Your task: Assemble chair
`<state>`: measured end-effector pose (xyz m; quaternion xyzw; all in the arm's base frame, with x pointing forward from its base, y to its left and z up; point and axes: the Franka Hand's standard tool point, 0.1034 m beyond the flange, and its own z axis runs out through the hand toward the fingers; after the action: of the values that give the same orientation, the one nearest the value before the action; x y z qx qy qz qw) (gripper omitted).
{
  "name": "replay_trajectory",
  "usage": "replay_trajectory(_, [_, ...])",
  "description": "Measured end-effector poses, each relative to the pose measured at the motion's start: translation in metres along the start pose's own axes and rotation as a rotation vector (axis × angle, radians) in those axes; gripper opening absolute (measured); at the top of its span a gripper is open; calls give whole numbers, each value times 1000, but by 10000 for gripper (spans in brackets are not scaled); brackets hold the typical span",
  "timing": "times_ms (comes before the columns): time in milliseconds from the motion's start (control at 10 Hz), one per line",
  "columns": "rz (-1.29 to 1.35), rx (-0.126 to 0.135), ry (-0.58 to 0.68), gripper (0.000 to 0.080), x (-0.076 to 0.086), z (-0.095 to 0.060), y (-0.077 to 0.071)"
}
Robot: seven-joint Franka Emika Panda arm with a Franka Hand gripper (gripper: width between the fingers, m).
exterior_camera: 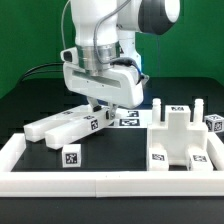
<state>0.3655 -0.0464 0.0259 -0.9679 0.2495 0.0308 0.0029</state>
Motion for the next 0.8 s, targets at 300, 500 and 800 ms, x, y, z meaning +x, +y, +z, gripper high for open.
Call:
replay_trajectory(300, [-213, -6, 1, 292, -4, 0, 5])
replay_trajectory(500, [-390, -23, 8, 292, -3, 1, 7])
replay_trajectory(800, [-449, -51, 19, 292, -6, 6, 12])
